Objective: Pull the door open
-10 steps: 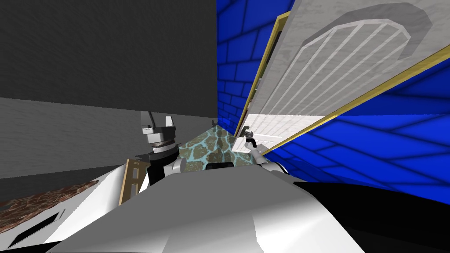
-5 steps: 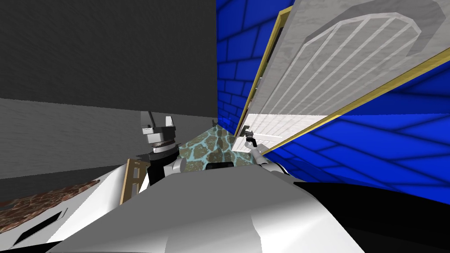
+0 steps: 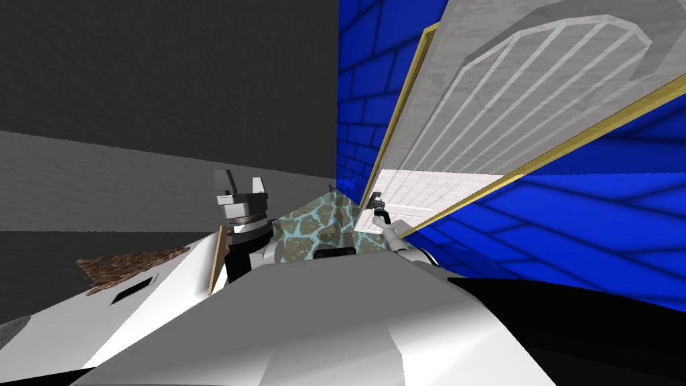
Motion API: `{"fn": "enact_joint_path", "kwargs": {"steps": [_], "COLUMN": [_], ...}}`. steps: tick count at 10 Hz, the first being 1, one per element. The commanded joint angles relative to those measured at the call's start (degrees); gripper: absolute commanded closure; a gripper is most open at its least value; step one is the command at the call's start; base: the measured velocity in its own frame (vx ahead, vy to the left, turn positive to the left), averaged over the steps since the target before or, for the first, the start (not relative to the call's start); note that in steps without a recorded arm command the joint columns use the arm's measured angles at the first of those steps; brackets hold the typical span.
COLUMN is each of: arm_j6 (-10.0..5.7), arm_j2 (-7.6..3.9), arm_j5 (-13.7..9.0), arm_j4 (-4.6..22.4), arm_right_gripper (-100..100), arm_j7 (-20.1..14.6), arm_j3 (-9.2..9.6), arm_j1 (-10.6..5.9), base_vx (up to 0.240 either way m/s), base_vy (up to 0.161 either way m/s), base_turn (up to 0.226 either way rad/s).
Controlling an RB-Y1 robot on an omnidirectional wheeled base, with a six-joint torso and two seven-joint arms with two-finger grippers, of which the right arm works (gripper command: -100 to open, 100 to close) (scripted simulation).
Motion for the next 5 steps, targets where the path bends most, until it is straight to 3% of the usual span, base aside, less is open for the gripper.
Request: {"fn": "enact_joint_path", "kwargs": {"steps": [1,5], "arm_j6": [-0.28,-0.33], "arm_j2": [-0.74,-0.87], "arm_j5": [-0.1,-0.2], "arm_j4": [0.5,0.5], "arm_right_gripper": [100,100], "arm_j7": [-0.2,-0.3], "arm_j3": [-0.50,-0.46], "arm_j1": [0.07,0.14], "base_vx": [-0.156,-0.198], "base_vy": [-0.073,-0.075], "base_turn": [0.132,0.188]}}
